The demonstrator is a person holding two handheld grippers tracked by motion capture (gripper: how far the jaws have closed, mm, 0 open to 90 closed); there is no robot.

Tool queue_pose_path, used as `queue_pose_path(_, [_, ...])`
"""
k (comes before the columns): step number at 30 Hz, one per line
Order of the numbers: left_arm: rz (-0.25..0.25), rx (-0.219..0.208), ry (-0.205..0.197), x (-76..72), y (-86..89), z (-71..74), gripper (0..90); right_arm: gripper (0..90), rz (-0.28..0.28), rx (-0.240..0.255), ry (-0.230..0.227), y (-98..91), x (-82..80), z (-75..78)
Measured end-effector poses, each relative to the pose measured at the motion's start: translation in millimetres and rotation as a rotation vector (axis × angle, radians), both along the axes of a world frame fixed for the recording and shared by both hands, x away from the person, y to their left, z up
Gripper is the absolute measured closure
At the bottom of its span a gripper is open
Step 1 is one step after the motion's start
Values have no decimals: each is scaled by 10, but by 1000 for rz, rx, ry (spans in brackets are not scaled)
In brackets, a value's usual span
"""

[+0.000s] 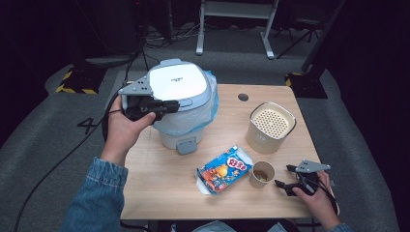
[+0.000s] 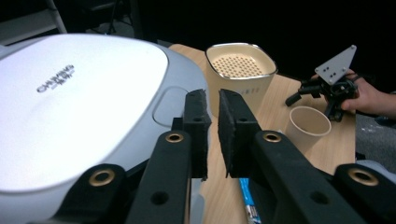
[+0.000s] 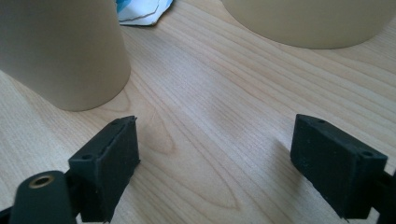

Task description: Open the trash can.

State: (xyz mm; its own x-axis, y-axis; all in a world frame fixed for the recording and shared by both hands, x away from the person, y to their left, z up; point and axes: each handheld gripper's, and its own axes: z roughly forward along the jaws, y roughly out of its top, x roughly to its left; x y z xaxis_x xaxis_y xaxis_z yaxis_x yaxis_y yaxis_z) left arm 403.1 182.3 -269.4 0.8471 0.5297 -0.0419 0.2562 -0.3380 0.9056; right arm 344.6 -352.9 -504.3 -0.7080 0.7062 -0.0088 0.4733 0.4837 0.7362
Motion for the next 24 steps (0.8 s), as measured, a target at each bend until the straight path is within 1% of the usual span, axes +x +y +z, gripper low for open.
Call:
queue_pose_path(4, [10,-18,3,104,-54,-16,858,156,0,0,0,0,0,0])
queue_pose_path(6, [9,-20,4,119,-64,-23,870,156,0,0,0,0,0,0])
queue_pose_path(7, [12,-25,5,147,-100,-47,877,156,0,0,0,0,0,0])
queue_pose_path(10, [21,-20,7,170,-138,-76,888,157,0,0,0,0,0,0])
queue_pose_path(11, [30,-15,4,177,-148,-87,888,157,0,0,0,0,0,0])
queue_pose_path(12, [52,-8,1,195,-175,-117,891,156,0,0,0,0,0,0])
queue_pose_path(13, [63,-1,-2,206,-185,-130,891,156,0,0,0,0,0,0])
queue_pose_path(15, [79,21,0,226,-207,-148,890,156,0,0,0,0,0,0])
queue_pose_path(18, [82,37,-3,234,-236,-154,886,156,0,0,0,0,0,0])
queue_pose_path(22, [88,74,-25,216,-266,-134,881,156,0,0,0,0,0,0])
queue_pose_path(24, [93,72,-17,216,-268,-132,883,156,0,0,0,0,0,0])
